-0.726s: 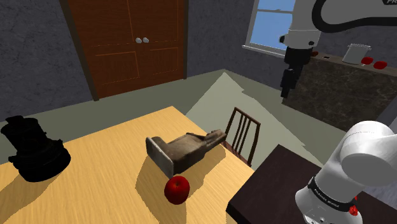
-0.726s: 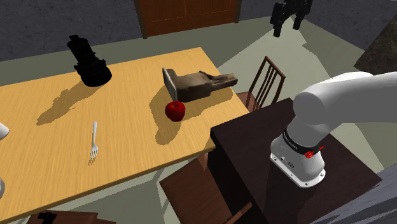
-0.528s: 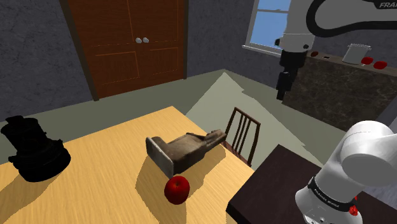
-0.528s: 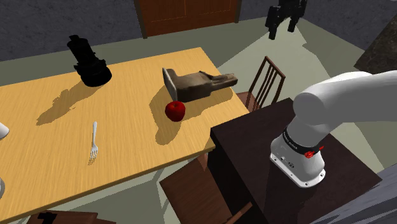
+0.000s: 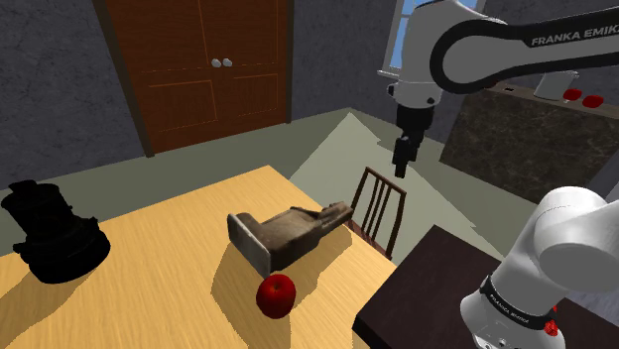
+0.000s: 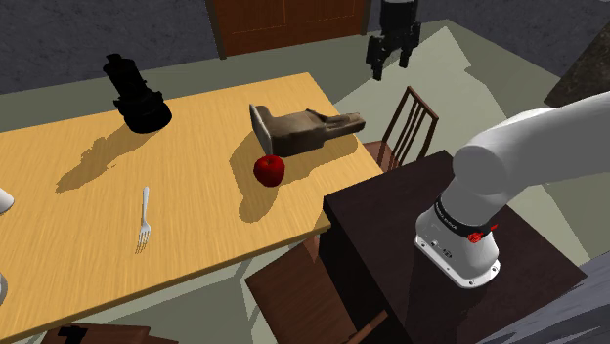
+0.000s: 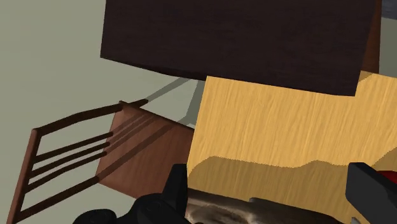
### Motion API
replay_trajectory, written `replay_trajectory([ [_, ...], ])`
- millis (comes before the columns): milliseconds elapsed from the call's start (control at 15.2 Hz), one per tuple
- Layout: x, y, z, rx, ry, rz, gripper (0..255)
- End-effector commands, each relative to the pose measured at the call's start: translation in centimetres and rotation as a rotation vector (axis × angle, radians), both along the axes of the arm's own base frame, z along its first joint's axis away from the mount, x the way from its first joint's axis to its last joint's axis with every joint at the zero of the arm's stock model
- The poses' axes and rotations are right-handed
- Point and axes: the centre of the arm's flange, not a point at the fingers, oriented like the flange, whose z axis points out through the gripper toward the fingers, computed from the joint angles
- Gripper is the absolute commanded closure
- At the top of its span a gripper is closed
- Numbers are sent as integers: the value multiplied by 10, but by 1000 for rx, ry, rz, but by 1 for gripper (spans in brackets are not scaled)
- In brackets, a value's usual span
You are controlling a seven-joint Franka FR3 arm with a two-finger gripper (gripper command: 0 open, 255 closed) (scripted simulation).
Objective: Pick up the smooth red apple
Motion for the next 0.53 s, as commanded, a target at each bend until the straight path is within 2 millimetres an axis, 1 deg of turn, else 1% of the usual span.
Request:
replay_trajectory([
  [0,12,20,-18,2,0,24,0],
  [462,46,88,-70,7,4,110,0],
])
